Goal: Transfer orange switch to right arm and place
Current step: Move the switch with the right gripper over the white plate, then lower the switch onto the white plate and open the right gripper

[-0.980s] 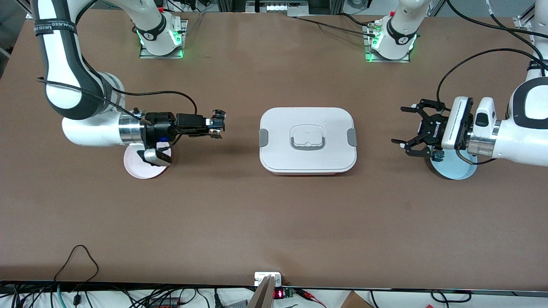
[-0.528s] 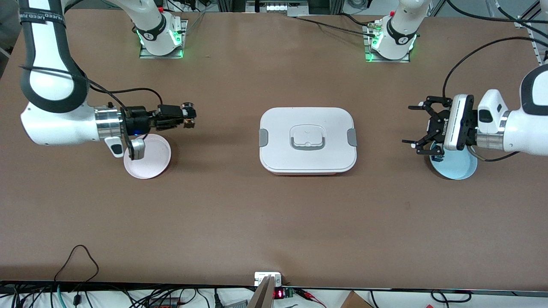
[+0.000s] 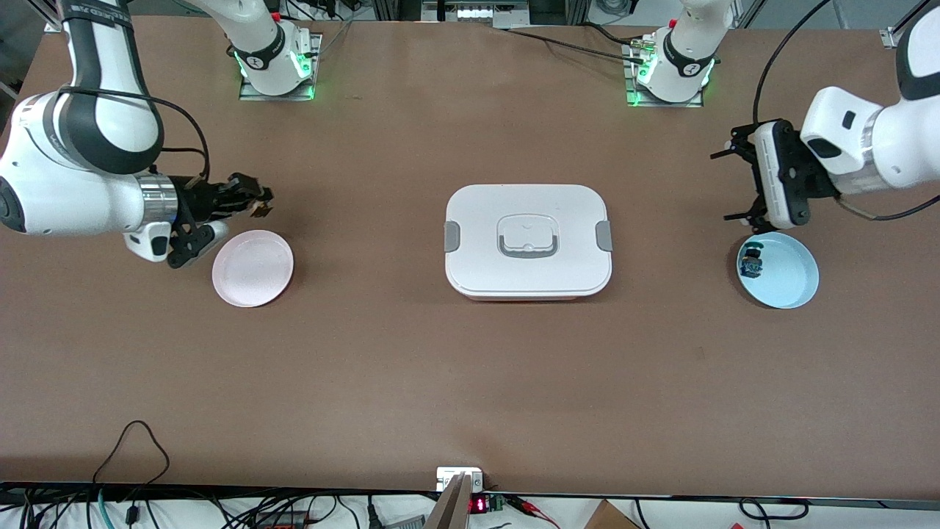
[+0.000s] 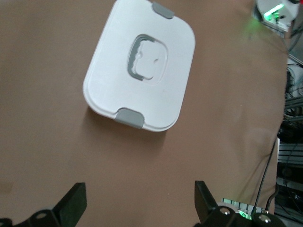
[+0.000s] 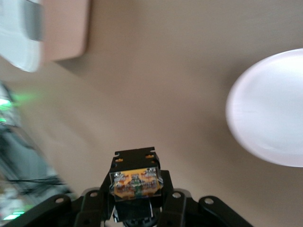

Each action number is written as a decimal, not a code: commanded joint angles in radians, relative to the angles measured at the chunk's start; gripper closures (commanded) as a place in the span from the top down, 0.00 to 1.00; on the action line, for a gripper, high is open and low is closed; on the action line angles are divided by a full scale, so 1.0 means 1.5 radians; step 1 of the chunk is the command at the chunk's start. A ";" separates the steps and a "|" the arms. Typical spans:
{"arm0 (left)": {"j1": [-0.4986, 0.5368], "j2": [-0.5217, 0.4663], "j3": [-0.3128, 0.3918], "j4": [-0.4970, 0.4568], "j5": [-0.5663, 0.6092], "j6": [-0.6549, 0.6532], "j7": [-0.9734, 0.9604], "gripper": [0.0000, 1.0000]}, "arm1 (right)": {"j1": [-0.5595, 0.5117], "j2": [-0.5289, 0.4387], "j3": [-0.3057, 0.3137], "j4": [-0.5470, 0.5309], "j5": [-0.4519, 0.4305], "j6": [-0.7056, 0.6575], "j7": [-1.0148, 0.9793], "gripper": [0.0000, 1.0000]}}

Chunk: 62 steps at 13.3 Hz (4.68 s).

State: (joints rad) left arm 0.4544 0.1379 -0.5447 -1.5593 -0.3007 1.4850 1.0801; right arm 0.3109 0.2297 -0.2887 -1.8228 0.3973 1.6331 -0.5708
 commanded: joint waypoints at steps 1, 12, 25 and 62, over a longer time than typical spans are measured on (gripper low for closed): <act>-0.135 -0.032 0.162 -0.014 0.019 0.038 -0.021 1.00 | -0.001 0.001 0.007 -0.013 -0.090 0.067 -0.097 0.00; -0.303 -0.079 0.420 -0.051 0.130 0.125 -0.224 1.00 | 0.000 0.006 0.008 -0.157 -0.287 0.333 -0.367 0.00; -0.341 -0.150 0.402 -0.122 0.209 0.078 -0.659 1.00 | 0.033 0.051 0.018 -0.260 -0.290 0.587 -0.465 0.00; -0.324 -0.085 0.395 -0.019 0.209 0.026 -0.686 1.00 | 0.026 -0.022 0.020 0.069 -0.278 0.131 0.012 1.00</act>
State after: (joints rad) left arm -0.0355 -0.0056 0.0546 -1.6239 -0.0026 1.5439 0.0550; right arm 0.3547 0.2288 -0.2645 -1.7437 -0.0208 1.8709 -0.6971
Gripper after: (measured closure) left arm 0.000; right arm 0.000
